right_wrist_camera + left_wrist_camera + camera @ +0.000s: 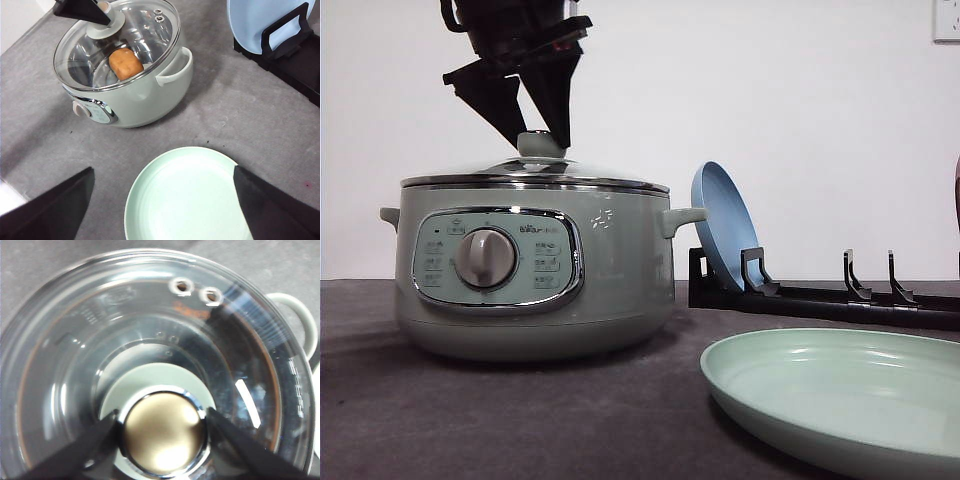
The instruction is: Transfer potato from steamer to green plate
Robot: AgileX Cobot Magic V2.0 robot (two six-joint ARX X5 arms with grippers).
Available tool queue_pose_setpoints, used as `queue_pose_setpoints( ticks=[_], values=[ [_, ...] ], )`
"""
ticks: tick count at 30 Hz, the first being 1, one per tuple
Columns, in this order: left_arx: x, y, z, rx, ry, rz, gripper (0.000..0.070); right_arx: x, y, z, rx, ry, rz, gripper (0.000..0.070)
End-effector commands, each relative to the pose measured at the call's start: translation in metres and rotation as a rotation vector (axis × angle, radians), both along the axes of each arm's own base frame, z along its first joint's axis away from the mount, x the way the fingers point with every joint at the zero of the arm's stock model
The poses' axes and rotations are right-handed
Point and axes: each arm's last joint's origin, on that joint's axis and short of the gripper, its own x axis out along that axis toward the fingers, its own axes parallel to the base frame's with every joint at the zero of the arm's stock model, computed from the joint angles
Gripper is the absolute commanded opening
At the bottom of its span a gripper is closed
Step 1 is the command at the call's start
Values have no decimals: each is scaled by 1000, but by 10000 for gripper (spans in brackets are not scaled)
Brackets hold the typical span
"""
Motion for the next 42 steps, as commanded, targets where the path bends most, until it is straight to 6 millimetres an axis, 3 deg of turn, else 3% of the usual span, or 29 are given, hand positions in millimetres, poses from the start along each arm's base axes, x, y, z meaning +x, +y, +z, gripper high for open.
queue_pose_setpoints(
  ticks=[1,3,10,16,29,42],
  values=[
    [3,-5,0,-5,0,-19,57,0,1,5,0,-24,11,561],
    [2,-5,0,-2,5,-19,2,0,1,5,0,-24,11,561],
    [3,-5,2,-2,-5,-15,0,0,1,5,0,-23,11,561],
    [1,-4,18,-12,-38,-9,0,0,1,5,0,-23,10,561],
    [-15,5,74,-47,-128,27,0,0,0,5,0,-21,9,561],
    [-48,23,126,-84,-275,54,0,0,0,4,1,-8,6,561]
  ],
)
